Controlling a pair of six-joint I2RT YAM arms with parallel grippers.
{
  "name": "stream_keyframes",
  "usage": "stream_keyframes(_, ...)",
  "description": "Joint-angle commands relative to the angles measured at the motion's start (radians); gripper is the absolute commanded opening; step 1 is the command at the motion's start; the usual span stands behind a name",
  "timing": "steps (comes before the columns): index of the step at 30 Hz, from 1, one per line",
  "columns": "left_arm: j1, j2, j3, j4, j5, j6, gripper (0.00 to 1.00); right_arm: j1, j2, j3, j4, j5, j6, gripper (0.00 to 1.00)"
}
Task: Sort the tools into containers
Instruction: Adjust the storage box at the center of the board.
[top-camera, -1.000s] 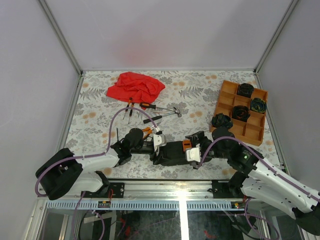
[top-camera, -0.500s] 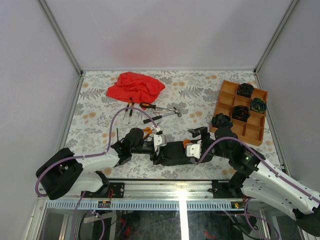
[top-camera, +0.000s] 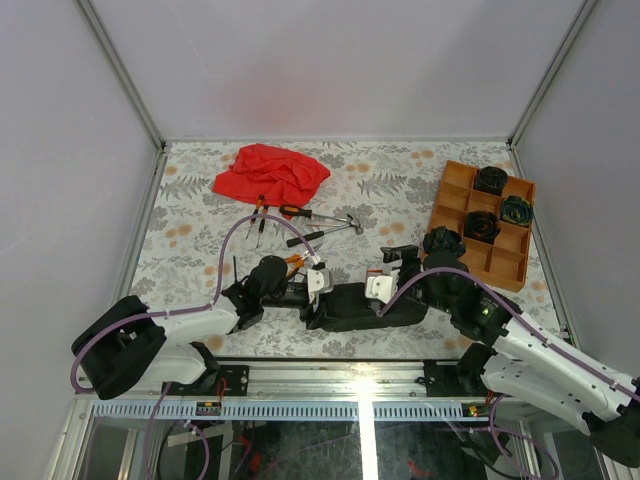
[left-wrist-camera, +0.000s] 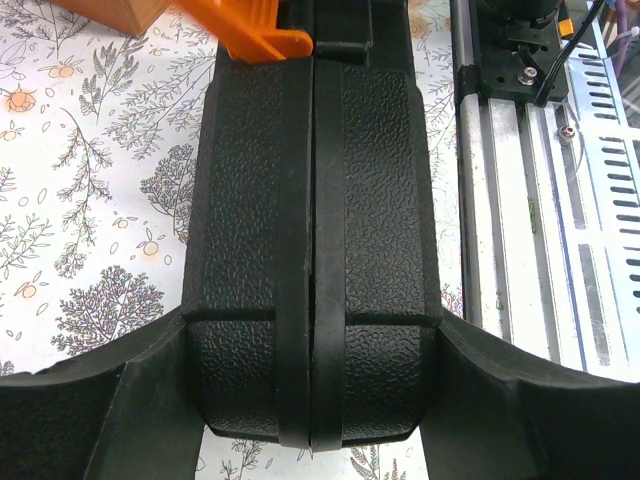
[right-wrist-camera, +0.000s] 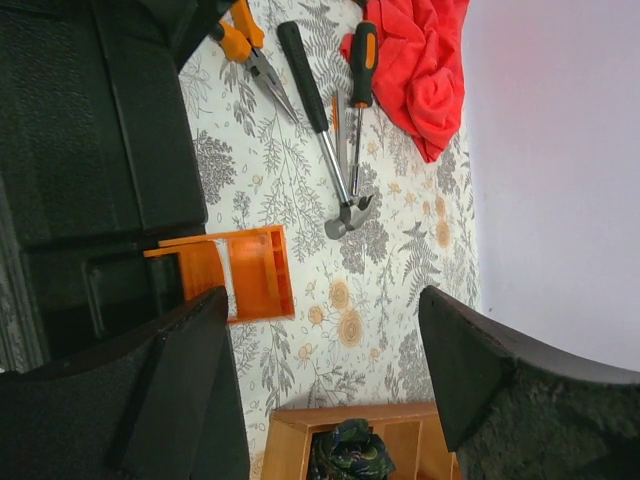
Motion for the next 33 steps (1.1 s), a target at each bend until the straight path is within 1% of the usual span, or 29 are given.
stream_keyframes(1, -0.007, 0.006, 0.021, -0.027, 0.030, 0.025, 0.16, -0.003, 0.019, 0.009, 0.072, 0.080, 0.041, 0.83)
stream_keyframes(5, -0.006, 0.002, 0.017, -0.025, 0.025, 0.029, 0.17, -0.003, 0.034, 0.037, 0.069, 0.101, 0.122, 0.82)
stream_keyframes(7, -0.007, 0.002, 0.016, -0.025, 0.020, 0.029, 0.18, -0.002, 0.043, 0.064, 0.040, 0.099, 0.162, 0.81)
stream_keyframes(11, -0.006, -0.001, 0.015, -0.021, 0.010, 0.030, 0.24, -0.002, 0.068, 0.145, -0.057, 0.087, 0.272, 0.80)
stream_keyframes(17, -0.005, -0.019, 0.008, -0.011, -0.022, 0.028, 0.33, -0.002, 0.100, 0.273, -0.268, 0.026, 0.468, 0.80)
stream_keyframes(21, -0.001, -0.021, 0.003, 0.018, -0.062, 0.007, 0.45, -0.002, 0.124, 0.329, -0.348, 0.054, 0.611, 0.80)
stream_keyframes(22, 0.001, -0.022, 0.004, 0.023, -0.068, 0.002, 0.55, -0.002, 0.132, 0.342, -0.366, 0.068, 0.647, 0.81)
stream_keyframes(23, 0.003, -0.018, 0.006, 0.026, -0.072, -0.001, 0.61, -0.002, 0.141, 0.355, -0.383, 0.078, 0.678, 0.82)
stream_keyframes(24, 0.006, -0.018, 0.006, 0.027, -0.076, 0.000, 0.66, -0.003, 0.150, 0.369, -0.405, 0.085, 0.712, 0.83)
stream_keyframes(25, 0.007, -0.018, 0.008, 0.025, -0.077, 0.001, 0.67, -0.002, 0.162, 0.377, -0.417, 0.091, 0.733, 0.84)
stream_keyframes(27, 0.008, -0.018, 0.010, 0.024, -0.079, 0.003, 0.68, -0.003, 0.180, 0.381, -0.435, 0.101, 0.753, 0.86)
stream_keyframes(29, 0.012, -0.023, 0.008, 0.017, -0.080, 0.006, 0.68, -0.003, 0.200, 0.378, -0.471, 0.078, 0.732, 0.87)
stream_keyframes(33, 0.016, -0.037, -0.002, 0.009, -0.080, 0.017, 0.68, -0.002, 0.211, 0.366, -0.515, -0.021, 0.681, 0.95)
